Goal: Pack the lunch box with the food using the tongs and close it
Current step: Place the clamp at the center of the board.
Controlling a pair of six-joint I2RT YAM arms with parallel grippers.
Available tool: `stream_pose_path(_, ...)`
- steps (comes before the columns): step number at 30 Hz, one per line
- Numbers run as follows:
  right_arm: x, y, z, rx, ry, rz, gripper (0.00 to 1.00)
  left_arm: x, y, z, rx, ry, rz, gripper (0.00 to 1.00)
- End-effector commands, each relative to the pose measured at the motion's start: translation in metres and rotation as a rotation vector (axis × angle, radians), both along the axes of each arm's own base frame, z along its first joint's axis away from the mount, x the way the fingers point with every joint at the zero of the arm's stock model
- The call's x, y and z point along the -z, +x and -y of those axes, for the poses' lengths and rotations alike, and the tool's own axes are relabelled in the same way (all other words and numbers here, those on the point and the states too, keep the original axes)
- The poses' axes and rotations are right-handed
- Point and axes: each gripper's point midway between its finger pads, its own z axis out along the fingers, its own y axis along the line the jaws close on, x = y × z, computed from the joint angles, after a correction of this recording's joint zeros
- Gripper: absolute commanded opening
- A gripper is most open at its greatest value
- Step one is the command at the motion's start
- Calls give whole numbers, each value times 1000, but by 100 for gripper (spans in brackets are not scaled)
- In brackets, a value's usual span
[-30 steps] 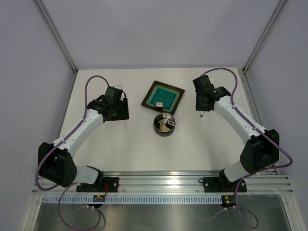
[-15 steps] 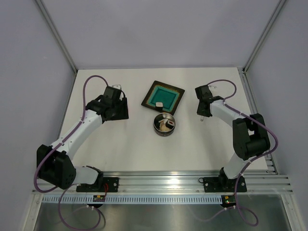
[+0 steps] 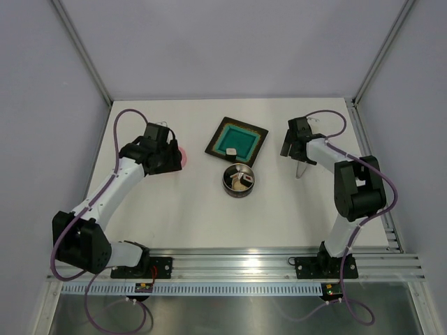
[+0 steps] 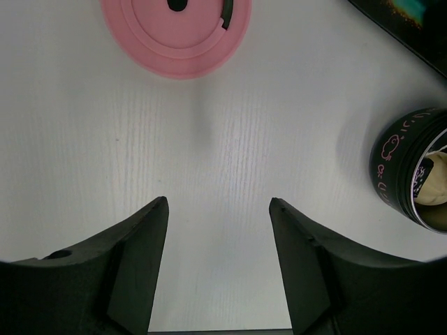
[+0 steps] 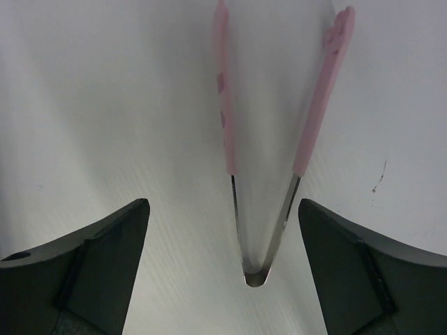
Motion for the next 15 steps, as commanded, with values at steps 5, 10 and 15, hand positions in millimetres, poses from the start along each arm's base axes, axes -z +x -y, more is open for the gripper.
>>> stream_pose_path(5, -88, 20, -6, -31, 39, 203, 98, -32, 31, -16, -78, -8, 71, 68)
stream_pose_path(10, -115, 12, -19, -80, 117, 248, 98, -36, 53, -20, -121, -1, 57, 68)
stream_pose_path(15, -128, -1, -35, -148, 192, 248, 98, -31, 76, -12, -177, -35, 44, 68)
